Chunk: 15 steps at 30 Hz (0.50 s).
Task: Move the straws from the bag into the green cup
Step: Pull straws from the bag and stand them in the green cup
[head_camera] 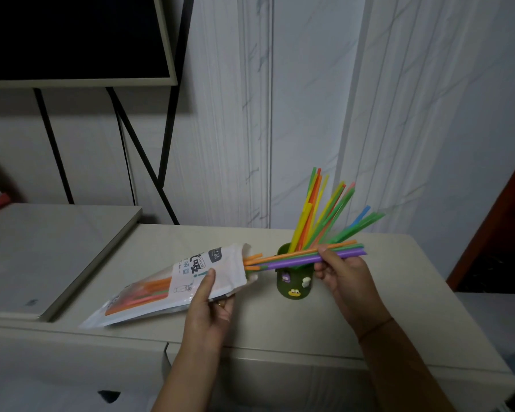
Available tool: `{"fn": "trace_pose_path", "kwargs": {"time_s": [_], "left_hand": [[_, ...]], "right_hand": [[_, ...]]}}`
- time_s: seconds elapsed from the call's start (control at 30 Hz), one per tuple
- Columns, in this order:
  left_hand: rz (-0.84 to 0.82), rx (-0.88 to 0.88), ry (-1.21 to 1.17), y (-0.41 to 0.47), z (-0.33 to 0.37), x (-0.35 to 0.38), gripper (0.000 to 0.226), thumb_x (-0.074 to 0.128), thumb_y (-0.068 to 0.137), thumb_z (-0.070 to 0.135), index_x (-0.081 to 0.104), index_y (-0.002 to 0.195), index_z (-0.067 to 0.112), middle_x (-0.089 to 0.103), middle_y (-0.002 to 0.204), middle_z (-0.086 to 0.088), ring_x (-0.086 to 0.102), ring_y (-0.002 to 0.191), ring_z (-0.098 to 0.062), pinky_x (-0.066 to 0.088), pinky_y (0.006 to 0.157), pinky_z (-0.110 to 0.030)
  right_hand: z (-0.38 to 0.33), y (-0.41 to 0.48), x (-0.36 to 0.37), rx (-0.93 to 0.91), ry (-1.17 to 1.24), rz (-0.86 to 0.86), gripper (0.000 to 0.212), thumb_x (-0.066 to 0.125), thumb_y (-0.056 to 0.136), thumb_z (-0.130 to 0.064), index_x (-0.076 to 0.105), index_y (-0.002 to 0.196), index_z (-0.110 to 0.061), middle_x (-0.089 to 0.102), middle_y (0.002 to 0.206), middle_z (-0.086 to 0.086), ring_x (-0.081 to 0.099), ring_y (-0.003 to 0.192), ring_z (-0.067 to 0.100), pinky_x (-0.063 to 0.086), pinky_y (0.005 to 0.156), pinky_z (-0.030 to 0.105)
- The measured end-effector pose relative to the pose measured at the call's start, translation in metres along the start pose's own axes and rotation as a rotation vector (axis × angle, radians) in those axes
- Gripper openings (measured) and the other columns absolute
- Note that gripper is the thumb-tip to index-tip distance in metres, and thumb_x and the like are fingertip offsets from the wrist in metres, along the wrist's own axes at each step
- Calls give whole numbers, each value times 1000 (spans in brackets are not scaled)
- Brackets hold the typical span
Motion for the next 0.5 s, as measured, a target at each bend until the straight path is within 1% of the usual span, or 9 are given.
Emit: {"fn": "trace_pose_path", "kwargs": {"time_s": [0.07,0.23,0.3,0.4,0.5], "left_hand": [[6,2,8,0,-2,1,44,56,90,0,53,131,17,71,111,-5,69,97,-17,61,59,-34],[21,-13,19,-5,-12,2,49,56,88,-5,50,133,16,66,123,-10,66,103,-21,62,59,-41],[15,-17,18,-7,-16,3,46,57,87,-5,52,128,16,68,120,-10,69,99,-21,61,55,-38],[20,-27,8,-9,-22,2,40,59,86,-5,56,119,16,72,111,-10,73,88,-21,61,56,-36],[17,-30,0,-9,-22,3,37,61,85,-5,57,115,17,76,102,-9,74,86,-21,61,57,-36]], "right_hand": [[0,0,1,4,16,18,14,54,90,-4,60,78,-4,58,47,-1,54,43,6,48,45,17],[11,-5,16,36,48,4,16,52,91,-3,60,79,-7,56,47,-1,52,41,7,44,41,18],[15,-7,24,38,64,-21,16,52,91,-3,60,78,-7,55,48,0,50,41,8,43,41,19],[21,-10,35,34,38,-61,13,54,90,-5,63,81,-6,54,52,1,49,45,9,41,42,19],[24,-10,37,36,0,-77,10,57,89,-5,65,83,-5,55,54,2,50,46,8,43,43,19]]}}
Point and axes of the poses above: each hand's wrist, its own y-axis towards the middle knuckle, its own x-axis out of the palm, z = x × y, the point moved 9 cm from there along y, towards the middle knuckle
